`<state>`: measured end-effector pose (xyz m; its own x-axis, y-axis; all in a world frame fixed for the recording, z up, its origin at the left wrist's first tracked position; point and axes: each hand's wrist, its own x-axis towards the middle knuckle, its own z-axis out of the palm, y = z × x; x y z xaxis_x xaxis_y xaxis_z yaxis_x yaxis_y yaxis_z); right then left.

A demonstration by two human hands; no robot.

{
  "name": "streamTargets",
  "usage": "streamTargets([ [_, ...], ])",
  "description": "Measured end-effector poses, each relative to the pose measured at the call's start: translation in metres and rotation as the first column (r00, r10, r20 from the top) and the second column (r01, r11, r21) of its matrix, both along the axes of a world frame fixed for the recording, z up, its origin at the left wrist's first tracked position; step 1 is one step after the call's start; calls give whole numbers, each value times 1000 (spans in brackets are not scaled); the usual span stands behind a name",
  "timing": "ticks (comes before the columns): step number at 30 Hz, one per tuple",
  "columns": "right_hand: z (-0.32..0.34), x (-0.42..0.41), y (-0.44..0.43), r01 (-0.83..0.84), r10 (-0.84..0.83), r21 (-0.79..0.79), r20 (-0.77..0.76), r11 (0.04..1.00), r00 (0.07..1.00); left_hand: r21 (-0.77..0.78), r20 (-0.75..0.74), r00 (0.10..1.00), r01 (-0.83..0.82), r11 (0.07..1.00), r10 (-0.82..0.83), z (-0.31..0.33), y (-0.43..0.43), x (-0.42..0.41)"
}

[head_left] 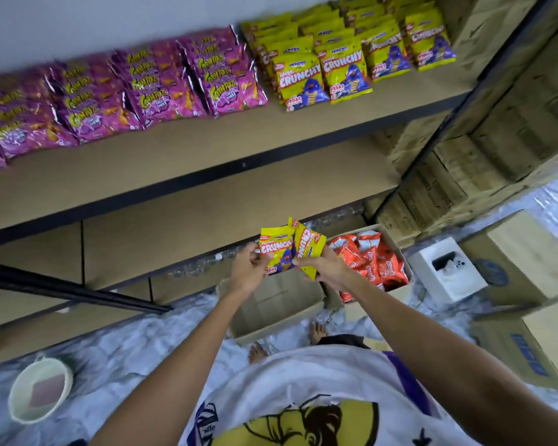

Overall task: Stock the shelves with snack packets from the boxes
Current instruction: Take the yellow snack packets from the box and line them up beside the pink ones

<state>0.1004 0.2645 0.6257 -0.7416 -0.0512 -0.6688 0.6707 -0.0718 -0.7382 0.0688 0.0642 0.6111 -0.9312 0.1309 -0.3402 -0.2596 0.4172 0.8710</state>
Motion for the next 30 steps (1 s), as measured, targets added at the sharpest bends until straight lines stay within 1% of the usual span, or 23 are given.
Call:
streamTargets([
  [4,5,-16,11,34,-26,128,-60,991,998,27,-36,999,30,999,-29,22,2,-23],
  [6,14,-24,17,57,-42,166,-96,985,995,53,-54,997,58,997,-55,34,3,-35],
  [9,26,-39,25,83,-46,241,-156,967,987,45,-99,992,82,996,-77,51,6,-53],
  [14,45,-55,39,125,-65,279,-215,952,974,37,-148,982,121,992,-114,77,14,-72],
  [19,84,-72,61,270,-178,240,-348,932,921,16,-210,963,174,985,-167,111,26,-103],
  [24,111,-99,105,396,-270,178,-485,901,832,30,-260,951,182,983,-168,139,57,-138],
  [27,127,-114,136,426,-272,171,-552,888,788,40,-323,930,199,979,-176,158,85,-157],
  [30,138,-129,166,428,-278,148,-567,892,775,24,-366,914,198,980,-176,173,113,-173],
])
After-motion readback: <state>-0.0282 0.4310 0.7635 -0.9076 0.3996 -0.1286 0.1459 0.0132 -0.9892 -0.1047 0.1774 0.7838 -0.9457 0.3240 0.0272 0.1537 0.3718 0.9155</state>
